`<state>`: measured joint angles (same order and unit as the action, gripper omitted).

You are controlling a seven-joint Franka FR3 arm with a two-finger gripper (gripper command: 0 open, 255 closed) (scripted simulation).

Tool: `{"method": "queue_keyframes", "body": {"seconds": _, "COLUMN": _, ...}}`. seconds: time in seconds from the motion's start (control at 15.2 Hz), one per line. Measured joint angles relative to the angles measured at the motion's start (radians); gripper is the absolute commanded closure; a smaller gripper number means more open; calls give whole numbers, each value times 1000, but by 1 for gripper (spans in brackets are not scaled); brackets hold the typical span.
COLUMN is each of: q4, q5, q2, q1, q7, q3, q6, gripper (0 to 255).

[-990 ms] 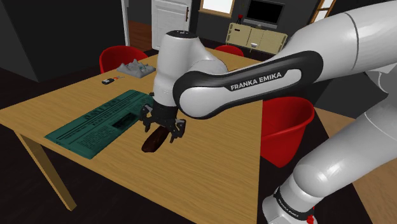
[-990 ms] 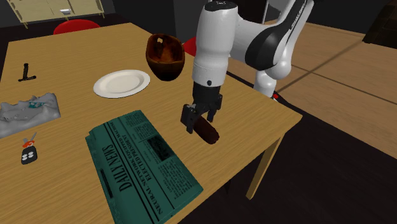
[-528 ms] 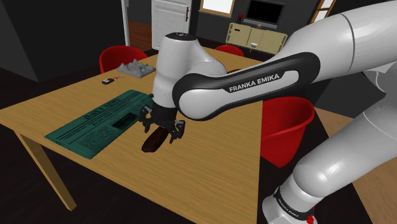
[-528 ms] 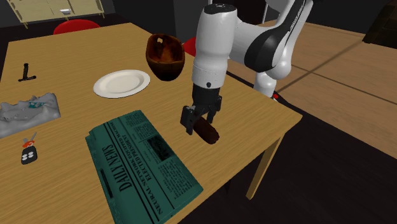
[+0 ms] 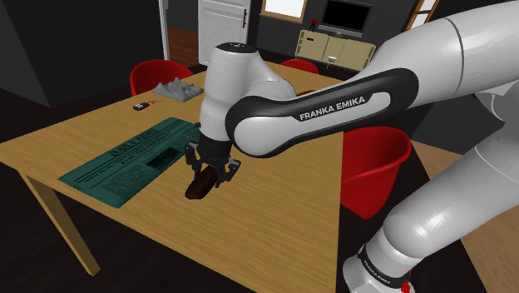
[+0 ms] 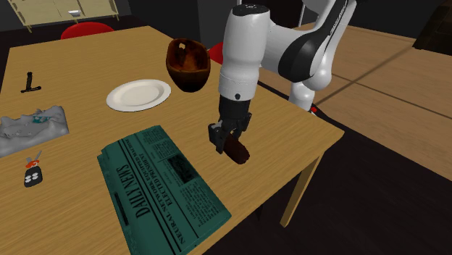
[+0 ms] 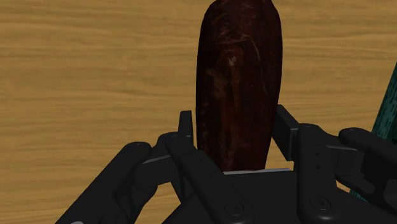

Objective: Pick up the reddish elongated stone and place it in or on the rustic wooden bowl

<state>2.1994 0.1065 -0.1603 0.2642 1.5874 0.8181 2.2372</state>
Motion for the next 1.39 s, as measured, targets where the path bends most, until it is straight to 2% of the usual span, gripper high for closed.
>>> {"method": "queue_keyframes", "body": {"seconds": 0.33, "q4": -12, "q5": 5, "q2": -7, "q1": 0, "q7": -5, "q3": -4, "q6": -18, "gripper": 255}}
{"method": "queue_keyframes", "body": {"seconds": 0.92, "q4": -92, "q5": 40, "q2": -61, "q1": -7, "q7": -34, "q3": -33, "q6": -140, "gripper": 255}}
{"method": "queue_keyframes", "body": {"seconds": 1.39, "q4": -174, "q5": 42, "q2": -72, "q1": -4, "q7": -39, "q3": -46, "q6": -231, "gripper": 255}}
